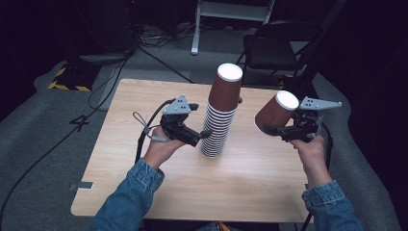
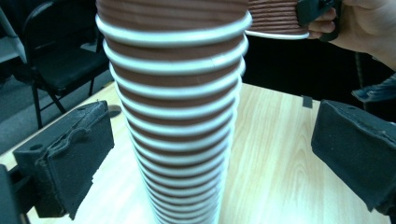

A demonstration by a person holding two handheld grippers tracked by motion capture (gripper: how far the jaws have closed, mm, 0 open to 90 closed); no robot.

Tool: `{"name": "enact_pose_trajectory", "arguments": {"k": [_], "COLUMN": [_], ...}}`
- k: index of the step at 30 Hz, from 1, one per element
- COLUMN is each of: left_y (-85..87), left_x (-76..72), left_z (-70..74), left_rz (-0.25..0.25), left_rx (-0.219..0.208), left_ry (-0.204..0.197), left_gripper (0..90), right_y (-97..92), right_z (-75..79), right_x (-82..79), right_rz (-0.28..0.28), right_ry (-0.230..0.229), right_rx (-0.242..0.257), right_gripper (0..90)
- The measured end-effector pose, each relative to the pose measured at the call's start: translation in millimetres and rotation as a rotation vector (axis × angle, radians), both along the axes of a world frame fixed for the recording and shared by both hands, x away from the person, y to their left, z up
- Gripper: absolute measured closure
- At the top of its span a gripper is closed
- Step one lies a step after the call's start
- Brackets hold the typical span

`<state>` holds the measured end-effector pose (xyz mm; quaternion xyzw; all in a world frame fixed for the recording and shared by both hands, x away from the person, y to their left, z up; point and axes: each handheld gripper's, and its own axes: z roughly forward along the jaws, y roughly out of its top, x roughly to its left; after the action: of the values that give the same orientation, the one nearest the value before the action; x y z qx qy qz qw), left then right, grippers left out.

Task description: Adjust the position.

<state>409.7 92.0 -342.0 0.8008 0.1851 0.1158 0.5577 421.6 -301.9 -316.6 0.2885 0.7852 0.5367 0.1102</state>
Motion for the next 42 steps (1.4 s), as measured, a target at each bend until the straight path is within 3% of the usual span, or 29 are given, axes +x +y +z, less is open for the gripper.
{"name": "enact_pose_trajectory", "arguments": {"k": [4,10,14,26,42], "left_y": [-0.2,-8.5,-15.4,-36.3,-66.3], "left_x": [-11.2,-22.4,-25.8,-31.9,-39.9], "left_z": [-12.3,-32.6,-41.2,-37.2,-29.1], "left_rz": [-0.013,-0.047,-0.069,-0.13,-0.213], "left_rx": [0.007,0.008,0.0,0.006,0.051], "left_ry": [0.009,0.045,0.069,0.081,0.096], "left_gripper": [0.0,0.0,0.0,0.0,0.0], "right_y": [3.4,6.4,10.6,40.1,75.4], "right_z": [-7.6,-24.9,-37.2,-77.1,-102.7], "right_x": [-7.8,-16.4,-23.3,-43.5,-61.2], "right_rz": [0.007,0.017,0.023,0.117,0.229], "right_ry": [-0.012,0.013,0.024,0.071,0.1], "right_rx": [0.003,0.015,-0.003,-0.068,-0.121], "right_gripper": [10.3,10.3,10.4,10.5,10.6]}}
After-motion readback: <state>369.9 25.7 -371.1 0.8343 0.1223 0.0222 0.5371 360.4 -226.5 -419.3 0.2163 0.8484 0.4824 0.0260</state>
